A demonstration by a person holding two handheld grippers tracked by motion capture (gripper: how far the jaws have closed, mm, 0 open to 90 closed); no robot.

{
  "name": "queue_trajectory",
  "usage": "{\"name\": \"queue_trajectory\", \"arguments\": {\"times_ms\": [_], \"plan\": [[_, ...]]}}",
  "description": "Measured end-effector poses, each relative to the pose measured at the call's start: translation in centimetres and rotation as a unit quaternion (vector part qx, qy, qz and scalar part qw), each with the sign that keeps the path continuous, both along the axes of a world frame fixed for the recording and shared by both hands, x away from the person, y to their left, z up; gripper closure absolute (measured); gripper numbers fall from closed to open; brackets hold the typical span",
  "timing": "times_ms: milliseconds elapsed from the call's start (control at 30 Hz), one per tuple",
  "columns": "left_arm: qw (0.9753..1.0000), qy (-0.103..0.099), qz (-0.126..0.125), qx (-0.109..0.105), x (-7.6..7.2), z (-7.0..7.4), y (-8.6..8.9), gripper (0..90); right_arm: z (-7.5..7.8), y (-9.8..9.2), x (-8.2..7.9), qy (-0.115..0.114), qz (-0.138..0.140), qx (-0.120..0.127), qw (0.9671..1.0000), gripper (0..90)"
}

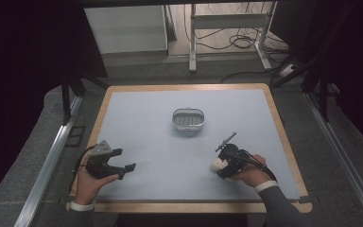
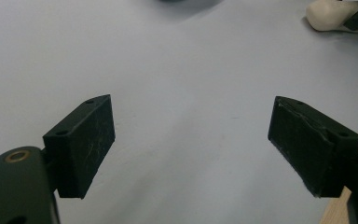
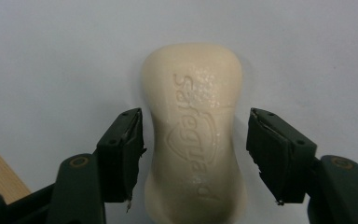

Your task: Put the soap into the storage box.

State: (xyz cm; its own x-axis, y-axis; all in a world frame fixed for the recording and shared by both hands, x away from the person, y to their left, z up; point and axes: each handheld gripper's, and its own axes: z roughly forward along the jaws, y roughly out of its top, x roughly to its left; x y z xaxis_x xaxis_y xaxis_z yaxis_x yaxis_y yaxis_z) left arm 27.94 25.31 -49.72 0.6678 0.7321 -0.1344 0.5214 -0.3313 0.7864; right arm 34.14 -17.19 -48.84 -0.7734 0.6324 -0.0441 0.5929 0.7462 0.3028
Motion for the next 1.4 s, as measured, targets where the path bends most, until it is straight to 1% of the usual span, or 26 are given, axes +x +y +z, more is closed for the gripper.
{"name": "queue_trajectory", "arguments": {"times_ms": [133, 167, 200, 233, 367, 433, 500, 600, 667, 700, 767, 800, 900, 1033, 1100, 1200, 1400], "plan": [[1.0, 0.0, -0.002, 0.002, 0.0, 0.0, 0.0, 15.1, -0.3, 0.1, 0.1, 0.009, -0.005, -0.01, 0.9999, 44.0], [1.0, 0.0, -0.002, 0.002, 0.0, 0.0, 0.0, 15.1, -0.3, 0.1, 0.1, 0.009, -0.005, -0.01, 0.9999, 44.0], [1.0, 0.0, -0.001, 0.0, 0.0, 0.0, 0.0, 15.1, -0.4, 0.1, 0.1, 0.013, -0.004, -0.009, 0.9999, 46.4], [1.0, -0.001, 0.0, 0.0, 0.0, 0.0, 0.0, 15.1, -0.3, 0.2, 0.2, 0.013, -0.004, -0.009, 0.9999, 48.8], [1.0, 0.0, 0.002, -0.001, 0.0, -0.1, 0.1, 15.2, -0.2, 0.3, 0.3, 0.015, 0.003, -0.017, 0.9997, 49.3], [1.0, 0.0, 0.002, 0.0, 0.0, -0.1, 0.0, 15.2, -0.2, 0.3, 0.3, 0.015, 0.002, -0.018, 0.9997, 49.3], [1.0, 0.0, 0.002, 0.0, 0.1, -0.1, 0.0, 15.2, 0.3, 0.2, 0.4, 0.007, 0.005, -0.012, 0.9999, 49.4], [1.0, -0.001, 0.002, 0.0, 0.0, 0.0, 0.1, 15.2, 0.8, 0.0, 0.5, 0.006, 0.005, -0.005, 1.0, 49.4], [1.0, -0.001, 0.003, -0.001, 0.0, 0.0, 0.2, 15.3, 1.0, 0.0, 0.6, 0.003, 0.002, -0.009, 0.9999, 49.4], [1.0, -0.001, 0.003, -0.001, 0.0, 0.0, 0.2, 15.3, 1.2, 0.0, 0.7, 0.003, 0.005, -0.01, 0.9999, 49.4], [1.0, -0.001, 0.004, -0.002, 0.0, 0.0, 0.2, 15.3, 1.5, -0.1, 0.8, 0.0, 0.006, -0.004, 1.0, 49.4], [1.0, 0.0, 0.004, -0.002, 0.0, 0.0, 0.3, 15.3, 1.7, -0.1, 0.8, 0.002, 0.007, -0.002, 1.0, 49.4], [1.0, -0.001, 0.003, -0.002, 0.0, 0.0, 0.3, 15.3, 2.2, -0.1, 1.0, -0.002, 0.006, -0.002, 1.0, 49.4], [1.0, 0.0, 0.004, -0.003, 0.1, -0.1, 0.3, 15.3, 2.6, -0.2, 1.2, -0.005, 0.011, 0.0, 0.9999, 49.4], [1.0, 0.0, 0.004, -0.001, 0.1, -0.1, 0.3, 15.3, 2.8, -0.1, 1.3, -0.007, 0.008, -0.001, 0.9999, 49.4], [1.0, 0.0, 0.004, -0.002, 0.1, -0.1, 0.3, 15.3, 3.0, 0.0, 1.5, -0.009, 0.01, -0.001, 0.9999, 49.4], [1.0, 0.0, 0.005, -0.003, 0.1, 0.0, 0.4, 15.3, 3.6, 0.4, 2.0, -0.015, 0.018, 0.001, 0.9997, 49.4]]}}
